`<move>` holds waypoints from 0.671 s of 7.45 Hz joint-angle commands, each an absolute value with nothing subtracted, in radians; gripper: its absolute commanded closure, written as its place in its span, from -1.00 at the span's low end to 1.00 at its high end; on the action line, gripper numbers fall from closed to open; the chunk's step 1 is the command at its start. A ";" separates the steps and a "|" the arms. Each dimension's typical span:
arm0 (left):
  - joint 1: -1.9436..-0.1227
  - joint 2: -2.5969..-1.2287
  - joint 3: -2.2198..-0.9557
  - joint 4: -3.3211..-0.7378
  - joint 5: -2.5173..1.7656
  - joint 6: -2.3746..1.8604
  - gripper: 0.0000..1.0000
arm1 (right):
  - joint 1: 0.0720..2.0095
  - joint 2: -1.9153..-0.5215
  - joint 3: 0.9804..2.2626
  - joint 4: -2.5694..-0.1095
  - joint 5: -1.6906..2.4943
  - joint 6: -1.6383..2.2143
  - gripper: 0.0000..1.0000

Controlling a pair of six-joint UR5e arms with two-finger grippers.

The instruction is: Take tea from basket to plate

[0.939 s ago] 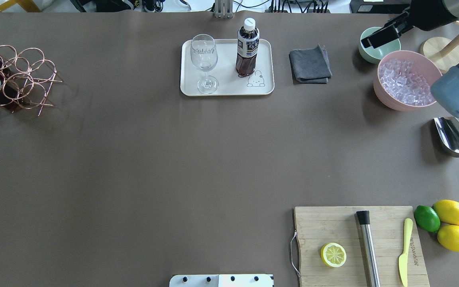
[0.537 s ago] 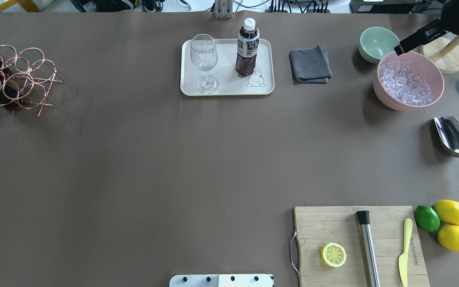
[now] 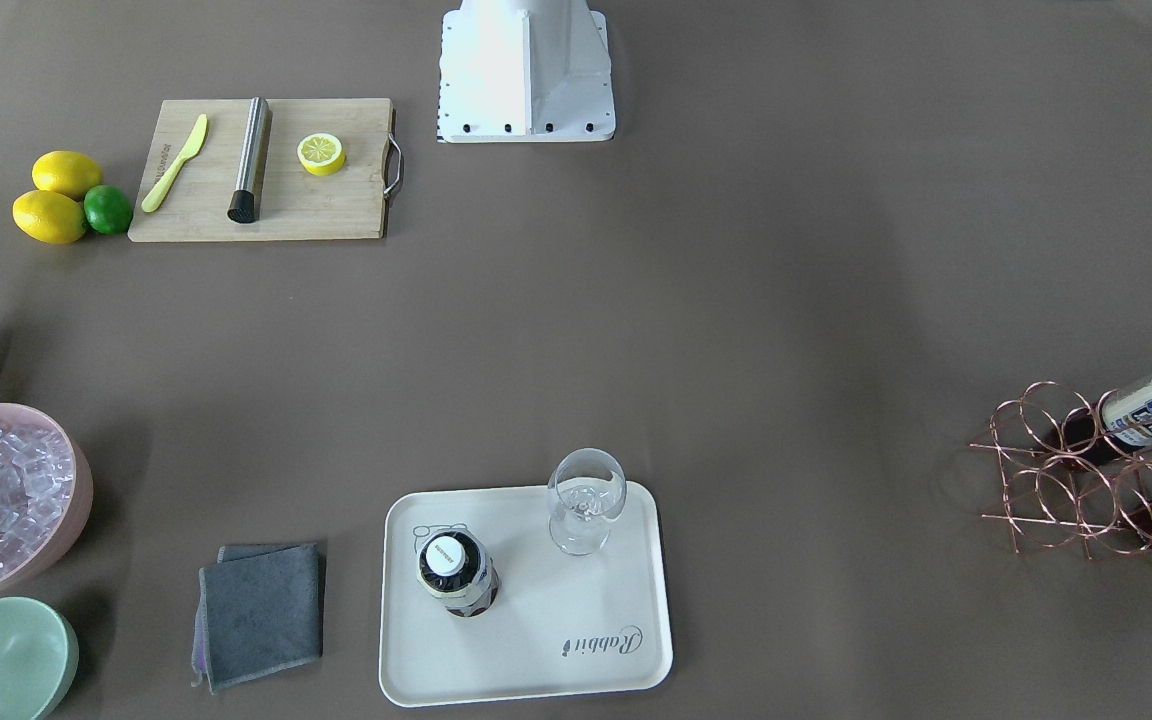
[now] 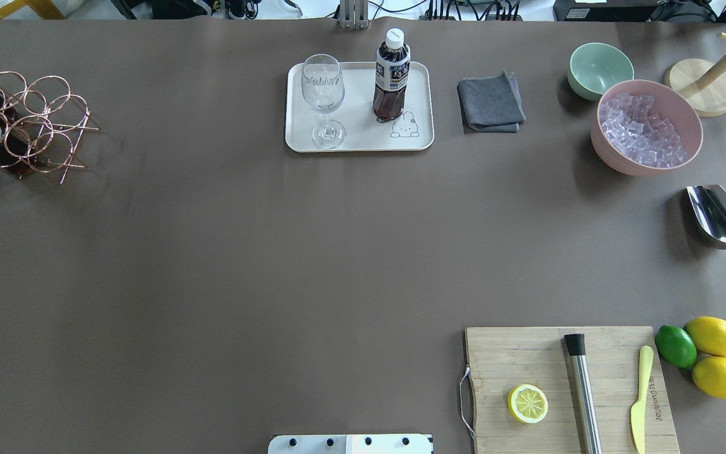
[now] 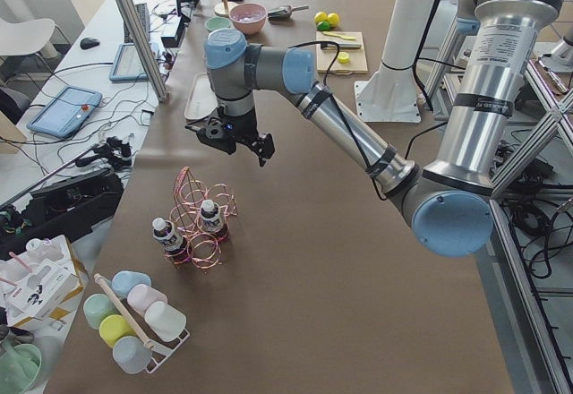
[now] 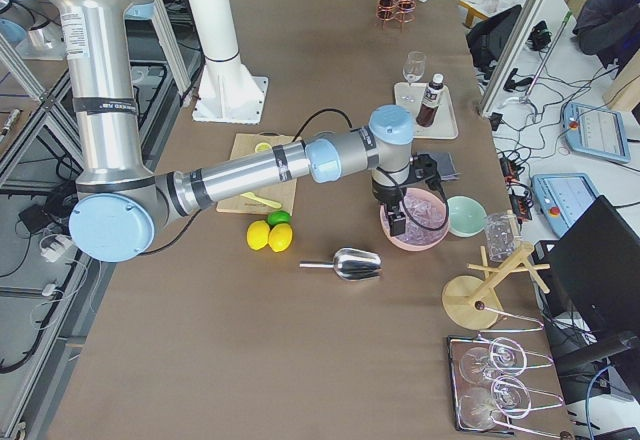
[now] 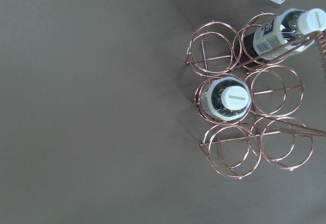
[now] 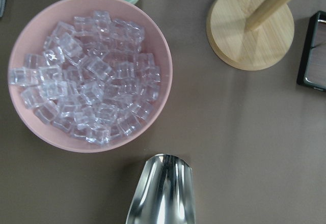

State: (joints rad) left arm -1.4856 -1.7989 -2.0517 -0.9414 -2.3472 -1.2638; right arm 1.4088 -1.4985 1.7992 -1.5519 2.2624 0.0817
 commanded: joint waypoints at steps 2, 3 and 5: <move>-1.541 -1.646 -2.080 -0.930 -2.338 -0.693 -0.97 | 1.545 -1.606 1.726 -1.568 2.333 0.005 -1.00; -1.554 -1.594 -2.069 -0.937 -2.338 -0.528 -0.97 | 1.552 -1.608 1.724 -1.572 2.324 0.002 -1.00; -1.578 -1.534 -2.022 -1.038 -2.284 -0.378 -0.97 | 1.554 -1.631 1.711 -1.582 2.307 -0.005 -1.00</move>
State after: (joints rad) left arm -1.5605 -1.5874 -2.0650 -0.9517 -2.3206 -0.5125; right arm 1.5492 -1.6152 1.7239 -1.5764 2.3246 0.0000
